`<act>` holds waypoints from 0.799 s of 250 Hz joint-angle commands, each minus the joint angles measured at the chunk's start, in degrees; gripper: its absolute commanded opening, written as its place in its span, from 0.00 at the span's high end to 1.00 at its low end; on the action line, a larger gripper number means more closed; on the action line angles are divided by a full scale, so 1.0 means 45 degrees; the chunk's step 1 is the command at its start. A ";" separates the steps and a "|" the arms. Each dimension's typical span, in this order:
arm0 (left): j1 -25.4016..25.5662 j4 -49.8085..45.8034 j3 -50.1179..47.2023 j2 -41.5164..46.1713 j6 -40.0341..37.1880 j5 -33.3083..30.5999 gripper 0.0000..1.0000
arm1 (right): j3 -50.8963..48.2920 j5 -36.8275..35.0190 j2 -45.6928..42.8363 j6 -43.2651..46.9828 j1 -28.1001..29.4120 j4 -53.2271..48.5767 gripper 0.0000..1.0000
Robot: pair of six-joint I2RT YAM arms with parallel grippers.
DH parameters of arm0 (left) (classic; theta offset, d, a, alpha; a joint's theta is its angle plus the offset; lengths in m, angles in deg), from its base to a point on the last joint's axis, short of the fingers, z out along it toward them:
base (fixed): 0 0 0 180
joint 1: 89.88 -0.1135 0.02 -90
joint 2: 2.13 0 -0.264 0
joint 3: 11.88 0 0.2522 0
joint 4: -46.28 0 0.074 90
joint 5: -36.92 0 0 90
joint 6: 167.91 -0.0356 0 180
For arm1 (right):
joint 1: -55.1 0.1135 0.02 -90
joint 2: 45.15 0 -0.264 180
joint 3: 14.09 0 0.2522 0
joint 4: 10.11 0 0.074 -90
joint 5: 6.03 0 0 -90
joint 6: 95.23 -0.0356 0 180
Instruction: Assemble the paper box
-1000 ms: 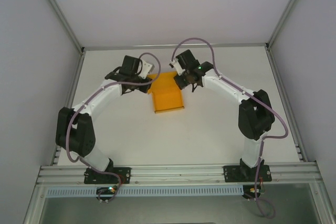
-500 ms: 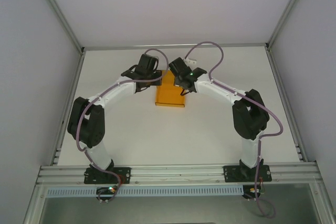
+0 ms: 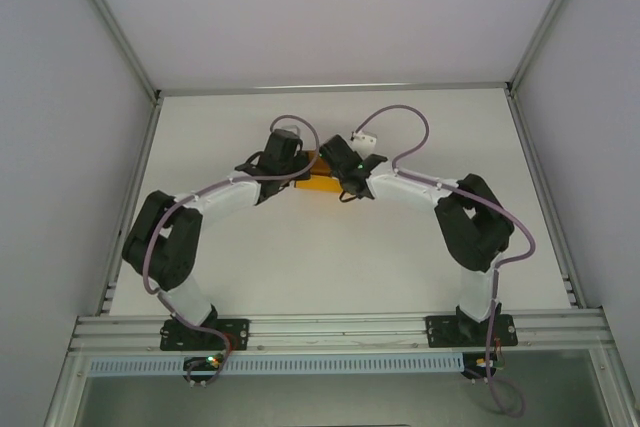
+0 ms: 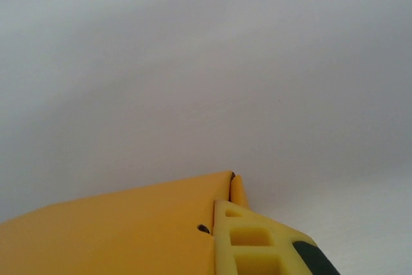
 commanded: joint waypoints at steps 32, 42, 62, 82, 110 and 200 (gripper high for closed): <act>0.0766 -0.0368 -0.1705 0.1203 -0.0910 -0.0039 0.81 | -0.3171 -0.1344 -0.1770 0.4141 0.0754 0.4343 1.00; 0.0877 -0.0363 -0.1948 0.1559 -0.0972 -0.0022 0.75 | -0.3530 -0.1288 -0.1889 0.4607 0.0838 0.4709 1.00; 0.0986 -0.0640 -0.2306 0.2330 -0.0918 -0.0170 0.60 | -0.4179 -0.1204 -0.2047 0.5038 0.1017 0.5206 1.00; 0.1005 -0.1340 -0.2509 0.3275 -0.0863 -0.0342 0.13 | -0.4834 -0.1207 -0.2133 0.5764 0.1288 0.5878 1.00; 0.1029 -0.2805 -0.2491 0.4784 -0.0761 -0.0208 0.00 | -0.5594 -0.1499 -0.2126 0.7027 0.1686 0.6619 1.00; -0.1571 -0.4580 -0.1428 0.5555 -0.0355 0.2428 0.00 | -0.7505 -0.0821 -0.2596 0.8781 0.2390 0.8421 1.00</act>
